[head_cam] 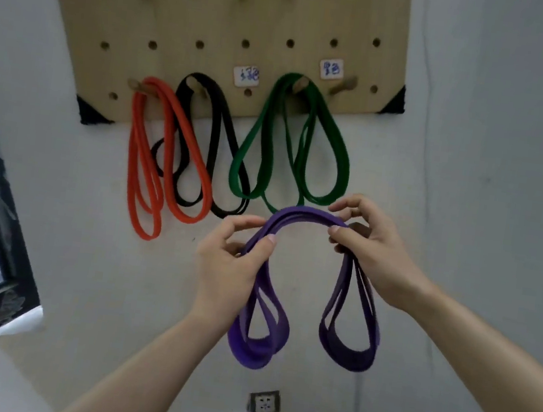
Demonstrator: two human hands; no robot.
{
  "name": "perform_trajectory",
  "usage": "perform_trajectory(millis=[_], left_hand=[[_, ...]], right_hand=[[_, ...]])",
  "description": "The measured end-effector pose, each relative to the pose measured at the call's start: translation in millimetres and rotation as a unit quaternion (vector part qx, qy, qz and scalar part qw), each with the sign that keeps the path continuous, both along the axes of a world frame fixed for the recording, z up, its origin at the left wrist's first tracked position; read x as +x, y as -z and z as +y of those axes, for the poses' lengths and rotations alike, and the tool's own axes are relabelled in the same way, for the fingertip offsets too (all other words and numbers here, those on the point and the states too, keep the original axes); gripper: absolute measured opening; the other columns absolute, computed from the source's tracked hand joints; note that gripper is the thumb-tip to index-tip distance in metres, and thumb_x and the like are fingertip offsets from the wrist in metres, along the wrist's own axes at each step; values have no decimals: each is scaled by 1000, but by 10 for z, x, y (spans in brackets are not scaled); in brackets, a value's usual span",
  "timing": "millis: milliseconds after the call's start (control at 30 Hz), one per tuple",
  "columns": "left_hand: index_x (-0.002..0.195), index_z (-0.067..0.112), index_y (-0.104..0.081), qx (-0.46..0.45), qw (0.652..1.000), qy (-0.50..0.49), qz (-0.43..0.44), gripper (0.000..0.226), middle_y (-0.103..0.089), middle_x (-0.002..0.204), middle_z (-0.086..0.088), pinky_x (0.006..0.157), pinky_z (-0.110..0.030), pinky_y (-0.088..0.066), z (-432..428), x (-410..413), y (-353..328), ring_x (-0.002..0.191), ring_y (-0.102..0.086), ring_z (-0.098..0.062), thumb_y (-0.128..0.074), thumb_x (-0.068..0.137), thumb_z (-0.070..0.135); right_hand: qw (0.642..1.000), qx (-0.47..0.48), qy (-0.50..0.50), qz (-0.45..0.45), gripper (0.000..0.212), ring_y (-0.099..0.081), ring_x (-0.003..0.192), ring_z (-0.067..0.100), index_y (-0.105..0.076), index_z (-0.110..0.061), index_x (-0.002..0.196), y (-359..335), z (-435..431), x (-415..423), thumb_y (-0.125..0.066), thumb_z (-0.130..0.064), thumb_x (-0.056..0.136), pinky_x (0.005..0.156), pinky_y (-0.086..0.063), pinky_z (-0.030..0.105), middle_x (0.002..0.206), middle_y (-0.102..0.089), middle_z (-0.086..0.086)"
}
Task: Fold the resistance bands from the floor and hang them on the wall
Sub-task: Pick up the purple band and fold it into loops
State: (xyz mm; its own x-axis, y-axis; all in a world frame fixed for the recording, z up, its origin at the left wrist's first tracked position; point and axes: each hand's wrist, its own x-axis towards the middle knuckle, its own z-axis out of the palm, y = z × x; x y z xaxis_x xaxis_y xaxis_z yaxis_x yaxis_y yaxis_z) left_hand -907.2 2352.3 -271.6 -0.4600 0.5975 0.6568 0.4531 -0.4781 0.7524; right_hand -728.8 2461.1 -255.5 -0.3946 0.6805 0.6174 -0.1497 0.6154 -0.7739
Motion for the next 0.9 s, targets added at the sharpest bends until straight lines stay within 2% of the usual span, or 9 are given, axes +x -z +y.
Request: perform_trajectory(millis=[100, 233, 333, 433, 500, 567, 633, 767, 900], left_hand=[[104, 23, -69, 42, 999, 3, 28, 19, -73, 83, 0, 61, -37, -57, 110, 152, -375, 66, -69, -26, -76, 89, 14], [107, 22, -68, 79, 995, -7, 64, 20, -72, 97, 9, 63, -25, -58, 276, 348, -818, 68, -69, -9, -76, 89, 18], [105, 25, -66, 103, 991, -26, 87, 19, -69, 99, 13, 70, -29, -61, 428, 463, -1051, 75, -69, -7, -76, 90, 23], [105, 27, -63, 128, 984, -52, 113, 19, -66, 100, 15, 82, -30, -59, 589, 554, -1239, 90, -66, -3, -75, 90, 25], [103, 29, -61, 136, 982, -73, 113, 19, -65, 100, 15, 87, -28, -55, 703, 606, -1371, 96, -63, -2, -74, 89, 26], [101, 28, -59, 141, 981, -86, 98, 18, -64, 99, 12, 87, -29, -54, 847, 640, -1494, 95, -62, -7, -73, 89, 24], [99, 27, -58, 140, 980, -106, 97, 18, -64, 98, 7, 83, -30, -53, 995, 658, -1576, 90, -62, -11, -72, 89, 24], [97, 28, -52, 108, 978, -136, 117, 21, -58, 98, 6, 71, -18, -41, 1258, 661, -1578, 84, -56, -1, -70, 89, 21], [101, 29, -52, 72, 981, -152, 99, 22, -54, 101, 10, 77, -23, -47, 1478, 672, -1470, 86, -56, -4, -68, 92, 19]], right_hand=[[998, 48, 24, 32, 23, -65, 90, 31, -64, -27, 106, -276, 5, 140, -63, -7, 95, 85, -59, 42, 99, -60, 5], [991, 90, 51, 85, 24, -70, 89, 33, -65, -22, 117, -706, 41, 241, -62, -9, 97, 85, -60, 46, 104, -64, 9], [982, 134, 82, 109, 25, -72, 87, 29, -67, -22, 117, -1030, 162, 260, -63, -9, 96, 82, -62, 45, 106, -65, 10], [971, 174, 121, 113, 26, -70, 90, 27, -68, -28, 115, -1332, 345, 250, -64, -11, 95, 82, -61, 45, 108, -64, 11], [961, 206, 153, 98, 25, -69, 90, 19, -67, -27, 116, -1510, 461, 233, -64, -13, 95, 82, -60, 43, 104, -65, 5], [953, 231, 175, 88, 25, -69, 87, 12, -68, -22, 117, -1655, 572, 204, -63, -12, 95, 82, -59, 41, 97, -64, -8], [946, 252, 191, 68, 27, -67, 93, 14, -66, -24, 119, -1758, 698, 163, -63, -14, 95, 84, -59, 43, 98, -60, -18], [929, 289, 230, -20, 32, -59, 105, 16, -61, -25, 127, -1869, 972, 112, -58, -15, 98, 95, -53, 37, 115, -57, -7], [920, 309, 225, -90, 35, -53, 104, 13, -59, -24, 131, -1908, 1166, 97, -56, -12, 99, 89, -37, 23, 118, -54, -2]])
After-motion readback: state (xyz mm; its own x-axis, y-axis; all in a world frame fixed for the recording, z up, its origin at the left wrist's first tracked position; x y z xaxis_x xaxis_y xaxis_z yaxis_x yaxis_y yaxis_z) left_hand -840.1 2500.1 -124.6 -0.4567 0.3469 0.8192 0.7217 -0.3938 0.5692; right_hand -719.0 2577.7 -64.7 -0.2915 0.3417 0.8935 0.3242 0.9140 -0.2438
